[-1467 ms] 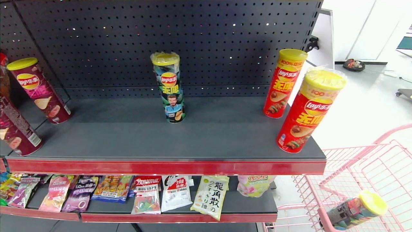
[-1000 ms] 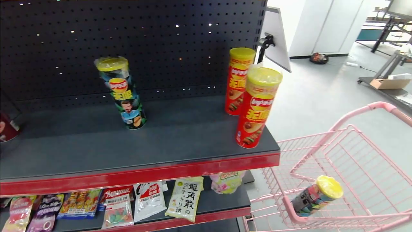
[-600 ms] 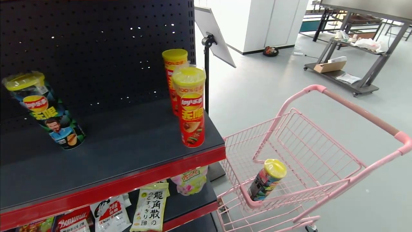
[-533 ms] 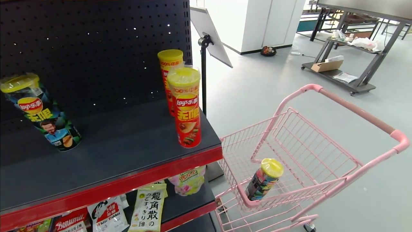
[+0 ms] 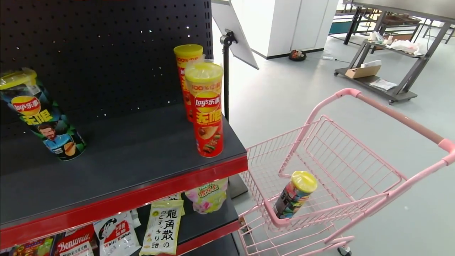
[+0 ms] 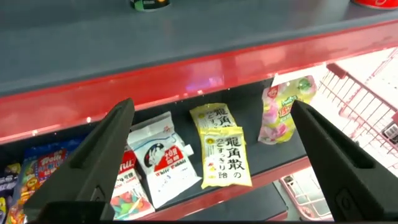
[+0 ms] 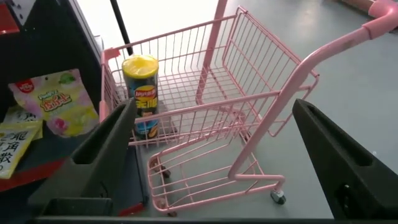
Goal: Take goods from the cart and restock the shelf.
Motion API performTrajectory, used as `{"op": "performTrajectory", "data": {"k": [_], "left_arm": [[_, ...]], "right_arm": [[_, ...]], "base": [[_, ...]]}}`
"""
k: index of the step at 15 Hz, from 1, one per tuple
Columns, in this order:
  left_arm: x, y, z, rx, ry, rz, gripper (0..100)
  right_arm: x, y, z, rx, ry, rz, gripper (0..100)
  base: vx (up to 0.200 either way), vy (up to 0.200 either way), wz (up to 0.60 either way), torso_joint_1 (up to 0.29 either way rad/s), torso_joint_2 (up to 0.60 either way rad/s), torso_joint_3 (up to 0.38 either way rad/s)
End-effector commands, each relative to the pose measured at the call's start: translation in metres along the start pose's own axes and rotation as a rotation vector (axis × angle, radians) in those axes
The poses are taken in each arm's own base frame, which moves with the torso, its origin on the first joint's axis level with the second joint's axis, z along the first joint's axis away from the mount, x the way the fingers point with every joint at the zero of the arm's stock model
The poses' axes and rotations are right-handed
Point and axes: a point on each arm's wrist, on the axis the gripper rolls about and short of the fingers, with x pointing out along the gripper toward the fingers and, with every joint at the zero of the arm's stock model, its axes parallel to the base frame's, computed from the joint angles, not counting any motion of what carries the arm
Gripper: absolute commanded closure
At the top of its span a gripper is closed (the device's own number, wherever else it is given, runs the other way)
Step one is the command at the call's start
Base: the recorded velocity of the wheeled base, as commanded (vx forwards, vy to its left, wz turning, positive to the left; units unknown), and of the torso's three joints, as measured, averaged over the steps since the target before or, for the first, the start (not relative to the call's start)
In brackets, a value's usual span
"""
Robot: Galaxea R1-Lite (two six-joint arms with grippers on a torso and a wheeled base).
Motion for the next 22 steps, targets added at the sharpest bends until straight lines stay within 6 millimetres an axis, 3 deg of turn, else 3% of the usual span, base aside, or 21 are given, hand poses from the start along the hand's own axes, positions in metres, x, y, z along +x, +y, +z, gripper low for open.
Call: {"op": "performTrajectory", "data": {"k": [1, 15, 20, 21, 22], "left_arm": [[0.0, 0.0, 0.0, 0.0, 0.001, 0.001, 0], [0.0, 0.0, 0.0, 0.0, 0.001, 0.001, 0], [0.0, 0.0, 0.0, 0.0, 0.001, -0.001, 0], [0.0, 0.0, 0.0, 0.0, 0.001, 0.001, 0], [0.0, 0.0, 0.0, 0.0, 0.001, 0.001, 0]], "right_arm": [[0.0, 0.0, 0.0, 0.0, 0.0, -0.001, 0], [0.0, 0.0, 0.0, 0.0, 0.0, -0.001, 0], [0.0, 0.0, 0.001, 0.002, -0.008, -0.025, 0], [-0.004, -0.001, 0.025, 0.007, -0.056, -0.023, 0], [0.014, -0.001, 0.098, 0.152, -0.011, -0.017, 0]], "base": [[0.0, 0.0, 0.0, -0.149, 0.38, 0.222], [0.0, 0.0, 0.0, -0.161, 0.49, 0.329], [0.0, 0.0, 0.0, -0.022, 0.08, 0.064], [0.0, 0.0, 0.0, 0.0, 0.0, 0.0], [0.0, 0.0, 0.0, 0.0, 0.0, 0.0]]}}
